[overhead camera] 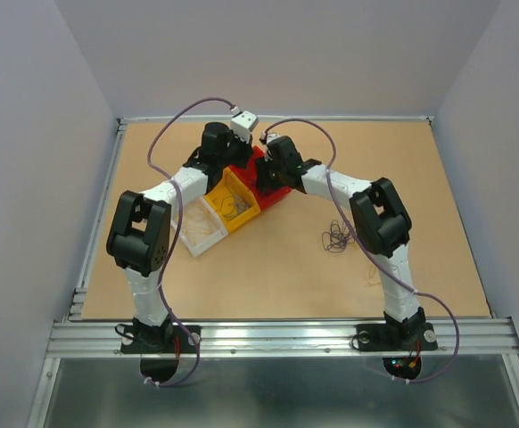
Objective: Untangle the cables
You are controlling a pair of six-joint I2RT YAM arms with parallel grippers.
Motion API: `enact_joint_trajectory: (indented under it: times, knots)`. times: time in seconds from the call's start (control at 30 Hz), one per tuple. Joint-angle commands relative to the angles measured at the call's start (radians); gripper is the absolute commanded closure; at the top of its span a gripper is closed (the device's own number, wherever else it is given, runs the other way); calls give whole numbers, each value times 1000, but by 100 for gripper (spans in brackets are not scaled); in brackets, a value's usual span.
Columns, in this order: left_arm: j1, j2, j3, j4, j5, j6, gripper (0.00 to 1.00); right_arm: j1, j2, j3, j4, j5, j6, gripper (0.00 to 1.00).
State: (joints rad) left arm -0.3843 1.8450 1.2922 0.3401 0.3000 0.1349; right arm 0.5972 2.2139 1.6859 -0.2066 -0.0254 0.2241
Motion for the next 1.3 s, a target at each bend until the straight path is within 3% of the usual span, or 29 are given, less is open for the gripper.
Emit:
enact_joint_trajectory:
  times: [0.0,0.17,0.37,0.5,0.57,0.6,0.73,0.8,1.0,1.27]
  knots:
    - [-24,43,88,-96,7,32,100,3,-120,-80,87,21,-8,46]
    - [-31,103,139,-145,-15,35,100,3,-210,-198,231,48,-3,39]
    - [-45,163,194,-202,-44,45,100,3,-357,-394,421,123,12,40]
    - [-53,213,246,-257,-79,55,100,0,-382,-427,473,115,14,44]
    - [-53,244,275,-280,-81,57,100,0,-369,-420,473,94,15,50]
    - [-54,252,288,-292,-87,57,100,-2,-350,-410,470,81,18,63]
    - [-54,301,334,-331,-99,63,100,-4,-310,-385,454,56,26,92]
    - [-54,325,354,-339,-101,62,100,-7,-295,-377,450,47,35,99]
    - [-53,244,274,-268,-107,52,100,-14,-238,-341,446,4,66,99]
    - [-34,99,160,-176,-50,20,77,-22,-164,-250,440,-13,99,99]
